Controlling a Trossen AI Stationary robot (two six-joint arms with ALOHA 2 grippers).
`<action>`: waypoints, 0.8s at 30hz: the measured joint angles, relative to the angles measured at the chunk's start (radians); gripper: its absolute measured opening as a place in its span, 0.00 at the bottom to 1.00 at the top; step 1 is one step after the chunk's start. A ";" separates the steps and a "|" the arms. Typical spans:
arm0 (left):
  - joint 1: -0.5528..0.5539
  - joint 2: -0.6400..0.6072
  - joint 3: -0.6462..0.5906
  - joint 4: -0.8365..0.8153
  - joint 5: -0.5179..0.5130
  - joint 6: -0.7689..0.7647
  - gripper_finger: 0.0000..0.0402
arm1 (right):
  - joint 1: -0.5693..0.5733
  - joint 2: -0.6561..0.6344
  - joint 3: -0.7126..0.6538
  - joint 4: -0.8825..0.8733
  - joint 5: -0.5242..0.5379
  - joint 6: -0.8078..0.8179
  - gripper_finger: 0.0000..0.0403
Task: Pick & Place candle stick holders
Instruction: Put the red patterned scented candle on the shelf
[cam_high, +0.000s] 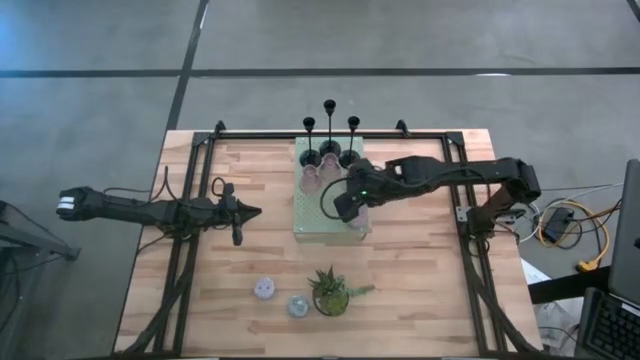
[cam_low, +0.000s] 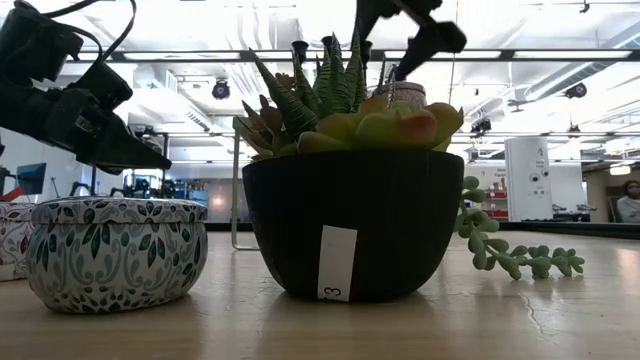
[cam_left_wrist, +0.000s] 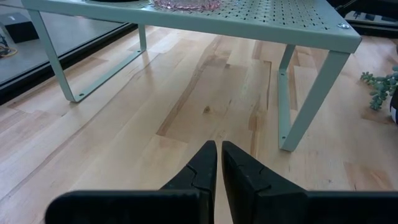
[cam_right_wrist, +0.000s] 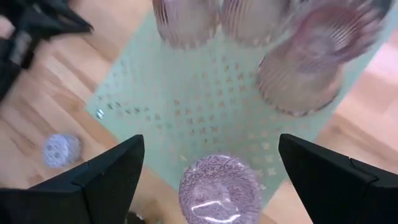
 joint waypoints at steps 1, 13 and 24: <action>0.000 0.000 0.000 0.000 0.000 0.000 0.07 | 0.004 -0.016 0.000 0.000 0.012 0.003 0.91; 0.000 0.000 0.000 0.000 0.000 0.000 0.07 | 0.178 -0.250 0.000 0.056 0.108 -0.007 0.91; 0.000 0.000 0.000 0.000 0.000 0.000 0.07 | 0.347 -0.446 0.000 0.132 0.153 -0.451 0.91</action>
